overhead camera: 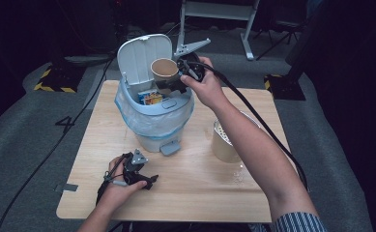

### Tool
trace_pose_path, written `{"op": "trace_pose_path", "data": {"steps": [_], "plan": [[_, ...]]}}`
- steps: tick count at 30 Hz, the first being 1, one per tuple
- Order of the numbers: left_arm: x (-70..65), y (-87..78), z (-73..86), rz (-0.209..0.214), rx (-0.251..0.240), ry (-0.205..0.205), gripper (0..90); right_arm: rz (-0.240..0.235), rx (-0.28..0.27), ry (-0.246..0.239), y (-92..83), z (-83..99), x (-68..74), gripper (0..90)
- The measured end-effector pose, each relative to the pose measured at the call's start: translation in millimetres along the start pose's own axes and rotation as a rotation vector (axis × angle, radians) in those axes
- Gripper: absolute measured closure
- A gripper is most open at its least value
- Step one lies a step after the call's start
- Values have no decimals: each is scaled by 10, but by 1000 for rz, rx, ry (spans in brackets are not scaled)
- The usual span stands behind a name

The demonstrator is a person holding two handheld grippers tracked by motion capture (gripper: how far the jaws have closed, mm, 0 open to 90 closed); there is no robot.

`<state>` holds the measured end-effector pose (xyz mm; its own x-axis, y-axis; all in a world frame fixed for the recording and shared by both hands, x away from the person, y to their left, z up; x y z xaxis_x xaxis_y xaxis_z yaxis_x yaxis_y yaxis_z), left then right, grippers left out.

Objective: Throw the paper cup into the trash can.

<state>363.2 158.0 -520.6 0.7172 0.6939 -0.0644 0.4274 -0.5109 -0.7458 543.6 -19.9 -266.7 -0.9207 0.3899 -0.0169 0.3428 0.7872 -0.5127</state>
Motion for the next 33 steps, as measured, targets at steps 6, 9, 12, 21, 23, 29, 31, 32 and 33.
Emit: {"op": "trace_pose_path", "data": {"steps": [6, 9, 12, 21, 23, 29, 31, 32, 33], "plan": [[8, 15, -16, -1, -1, 3, 4, -23, 31, 7, 82, 16, 13, 197], [8, 15, -16, -1, -2, 3, 3, 8, 9, 2, 125, 46, 42, 177], [9, 15, -18, -1, 0, 4, 4, 40, -2, -9, 98, 37, 77, 161], [13, 16, -22, -3, 2, 6, 4, 52, -19, -118, -186, 20, 155, 156], [13, 15, -22, -3, 3, 7, 4, 49, -21, -119, -270, 29, 160, 156], [12, 15, -21, -2, 3, 5, 4, 68, -35, -110, -559, 74, 147, 168], [11, 16, -21, -2, 3, 5, 4, 59, -51, -94, -682, 114, 145, 175], [14, 14, -22, -5, 3, 7, 4, 60, -54, -93, -721, 131, 144, 181], [11, 15, -22, -2, 4, 3, 4, 67, -60, -95, -771, 154, 139, 184]]}}
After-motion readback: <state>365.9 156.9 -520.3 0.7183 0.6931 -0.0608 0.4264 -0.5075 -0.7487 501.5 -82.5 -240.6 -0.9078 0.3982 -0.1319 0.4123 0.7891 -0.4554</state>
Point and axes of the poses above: each handheld gripper's, and its own axes: y roughly forward along the jaws, z roughly out of its underside, x roughly to its left, the point moved 2 cm from there along y, roughly forward along the jaws, and after that the axes turned 3 degrees about z, right-handed, at the moved point
